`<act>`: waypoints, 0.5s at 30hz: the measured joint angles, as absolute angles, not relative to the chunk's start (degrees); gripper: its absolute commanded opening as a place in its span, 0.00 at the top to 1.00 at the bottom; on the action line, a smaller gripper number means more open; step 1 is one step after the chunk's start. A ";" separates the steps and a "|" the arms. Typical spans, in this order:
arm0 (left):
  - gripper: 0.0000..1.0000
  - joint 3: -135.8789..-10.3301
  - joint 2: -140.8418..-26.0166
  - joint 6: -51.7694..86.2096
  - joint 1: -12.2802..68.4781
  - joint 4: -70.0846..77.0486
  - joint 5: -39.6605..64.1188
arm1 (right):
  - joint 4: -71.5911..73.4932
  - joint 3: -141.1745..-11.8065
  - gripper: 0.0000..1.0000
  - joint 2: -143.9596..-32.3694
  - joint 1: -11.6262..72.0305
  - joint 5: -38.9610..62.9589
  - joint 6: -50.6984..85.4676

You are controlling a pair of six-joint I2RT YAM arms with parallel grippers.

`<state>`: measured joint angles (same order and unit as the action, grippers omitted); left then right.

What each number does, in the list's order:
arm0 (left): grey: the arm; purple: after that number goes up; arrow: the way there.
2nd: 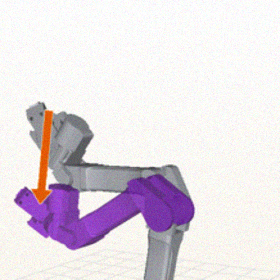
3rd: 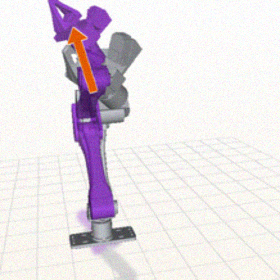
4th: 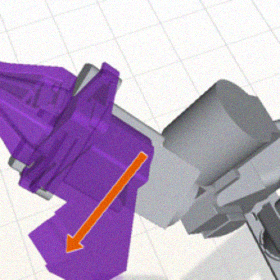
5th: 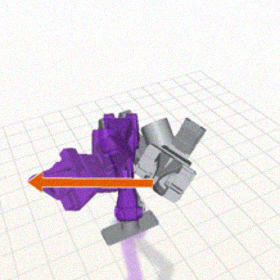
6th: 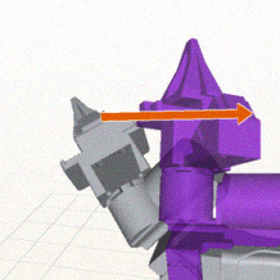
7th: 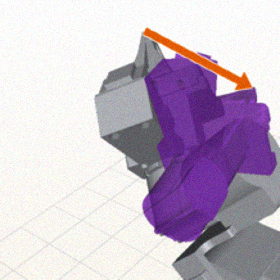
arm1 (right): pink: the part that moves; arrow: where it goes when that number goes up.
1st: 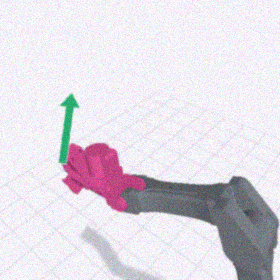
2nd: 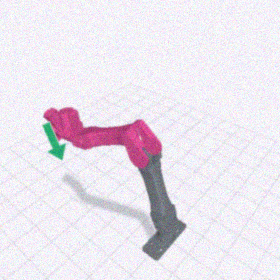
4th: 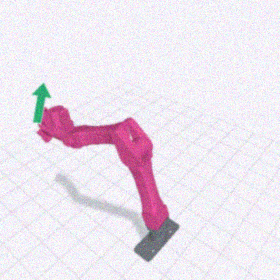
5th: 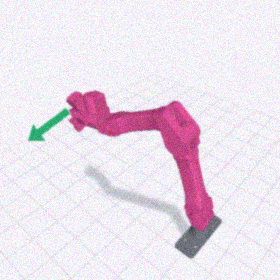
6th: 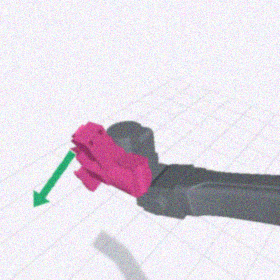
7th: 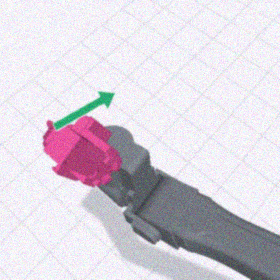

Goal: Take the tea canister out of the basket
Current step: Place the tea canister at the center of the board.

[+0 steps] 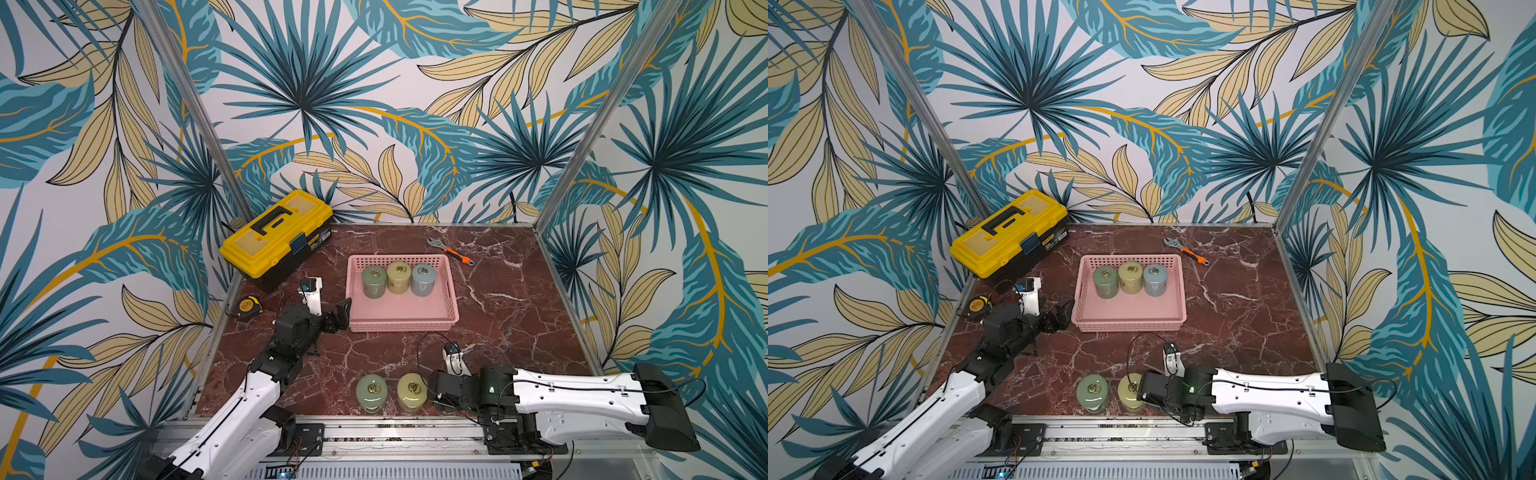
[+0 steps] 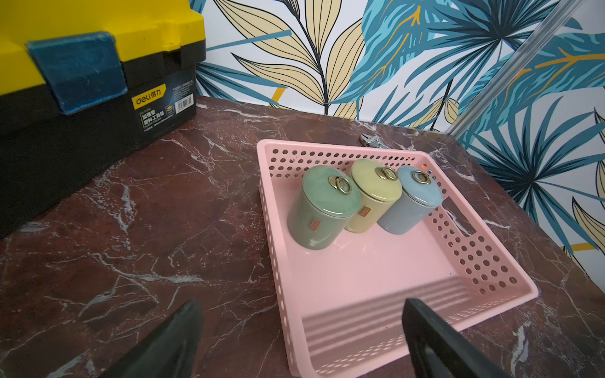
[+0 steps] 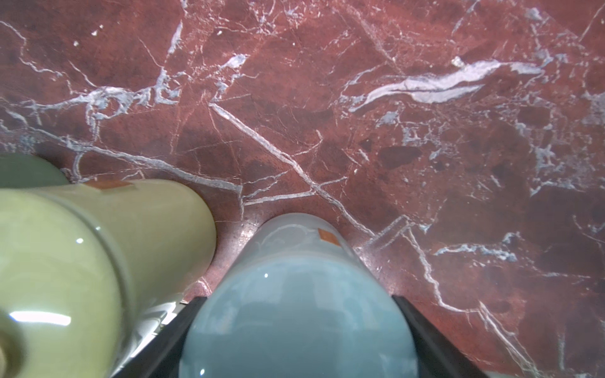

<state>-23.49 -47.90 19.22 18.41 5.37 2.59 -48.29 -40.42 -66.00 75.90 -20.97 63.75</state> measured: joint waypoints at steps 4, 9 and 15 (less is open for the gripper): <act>0.00 -23.49 -47.90 18.98 18.44 5.37 2.59 | -48.25 -40.42 0.11 -66.00 76.23 -20.97 64.10; 0.00 -23.49 -47.90 18.83 18.41 5.39 2.59 | -47.90 -40.42 0.01 -66.02 76.47 -21.02 64.53; 0.00 -23.49 -47.90 18.83 18.41 5.37 2.59 | -47.83 -40.42 0.01 -66.02 76.55 -21.02 64.53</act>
